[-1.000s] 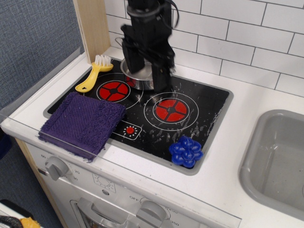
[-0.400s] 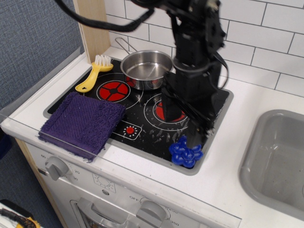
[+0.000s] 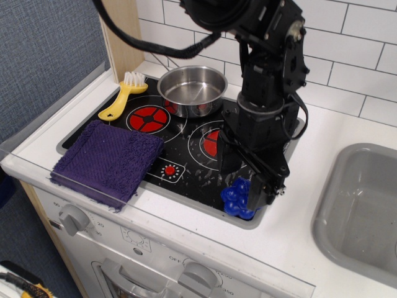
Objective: Place the grapes in the stainless pot.
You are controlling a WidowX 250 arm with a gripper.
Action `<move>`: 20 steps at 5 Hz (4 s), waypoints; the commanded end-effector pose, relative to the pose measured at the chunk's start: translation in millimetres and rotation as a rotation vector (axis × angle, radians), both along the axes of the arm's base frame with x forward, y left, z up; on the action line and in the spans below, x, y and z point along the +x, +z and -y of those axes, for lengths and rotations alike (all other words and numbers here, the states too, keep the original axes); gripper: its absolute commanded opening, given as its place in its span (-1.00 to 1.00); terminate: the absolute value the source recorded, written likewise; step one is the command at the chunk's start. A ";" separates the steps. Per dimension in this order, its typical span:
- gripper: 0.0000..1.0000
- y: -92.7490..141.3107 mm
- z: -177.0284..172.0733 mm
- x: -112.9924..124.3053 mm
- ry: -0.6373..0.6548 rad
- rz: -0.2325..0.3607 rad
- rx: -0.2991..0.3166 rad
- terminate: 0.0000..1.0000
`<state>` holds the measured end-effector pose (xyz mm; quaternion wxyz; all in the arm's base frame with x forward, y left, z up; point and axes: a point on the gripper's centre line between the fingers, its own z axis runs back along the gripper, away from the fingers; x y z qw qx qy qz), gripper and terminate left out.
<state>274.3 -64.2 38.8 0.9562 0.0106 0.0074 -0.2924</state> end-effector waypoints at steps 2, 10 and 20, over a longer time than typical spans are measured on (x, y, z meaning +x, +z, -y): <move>1.00 -9.6 2.5 2.9 -0.001 -0.052 0.045 -1.00; -1.00 49.2 -135.3 138.5 0.492 0.093 0.052 -1.00; 1.00 72.9 -136.1 94.8 0.453 0.186 -0.002 -1.00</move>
